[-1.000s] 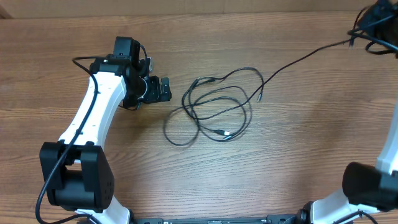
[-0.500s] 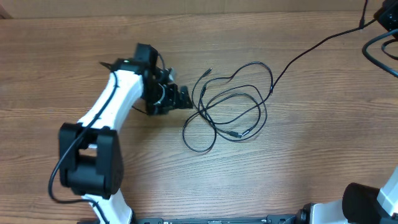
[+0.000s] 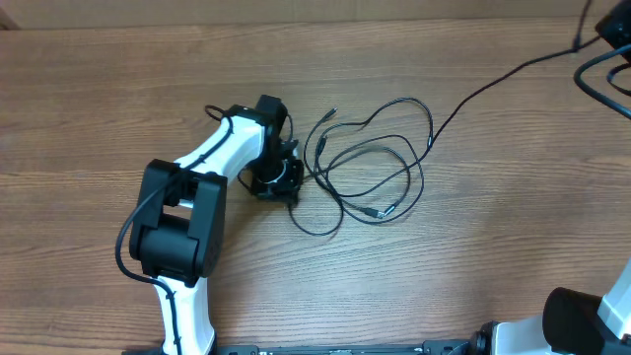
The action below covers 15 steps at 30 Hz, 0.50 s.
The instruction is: Untangle cables
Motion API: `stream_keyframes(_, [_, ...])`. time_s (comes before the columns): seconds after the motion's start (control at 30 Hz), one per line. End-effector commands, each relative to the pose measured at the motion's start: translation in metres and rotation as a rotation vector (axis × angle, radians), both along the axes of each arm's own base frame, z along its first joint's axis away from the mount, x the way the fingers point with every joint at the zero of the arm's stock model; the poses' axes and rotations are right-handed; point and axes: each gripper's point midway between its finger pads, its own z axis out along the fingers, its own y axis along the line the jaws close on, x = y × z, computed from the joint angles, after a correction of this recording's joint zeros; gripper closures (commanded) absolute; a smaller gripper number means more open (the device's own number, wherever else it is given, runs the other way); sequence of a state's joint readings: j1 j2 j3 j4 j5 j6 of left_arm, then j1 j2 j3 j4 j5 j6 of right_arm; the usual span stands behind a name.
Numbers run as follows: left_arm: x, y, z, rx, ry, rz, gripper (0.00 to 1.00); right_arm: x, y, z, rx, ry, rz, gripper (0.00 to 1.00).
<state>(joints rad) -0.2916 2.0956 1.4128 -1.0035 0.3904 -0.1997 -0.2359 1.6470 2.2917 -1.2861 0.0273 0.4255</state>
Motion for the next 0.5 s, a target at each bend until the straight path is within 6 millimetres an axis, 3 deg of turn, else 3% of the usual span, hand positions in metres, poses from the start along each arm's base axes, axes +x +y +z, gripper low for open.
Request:
stream_keyframes(0.0, [0.028,0.057,0.019,0.171,-0.110,0.079,0.96,-0.025,-0.055,0.003,-0.124,0.041,-0.289,0.96])
stream_keyframes(0.13, [0.051,0.110,0.064,0.207,-0.228,0.214,0.96,-0.051,-0.096,-0.002,-0.147,0.075,-0.515,0.96])
stream_keyframes(0.27, [0.062,0.156,0.108,0.166,-0.333,0.371,0.96,-0.062,-0.120,-0.011,-0.127,0.100,-0.601,0.96])
stream_keyframes(0.37, [0.062,0.178,0.129,0.122,-0.377,0.454,0.96,-0.073,-0.141,-0.022,-0.093,0.127,-0.693,0.96])
stream_keyframes(0.47, [0.060,0.197,0.138,0.122,-0.387,0.541,0.96,-0.081,-0.159,-0.036,-0.061,0.161,-0.762,0.96])
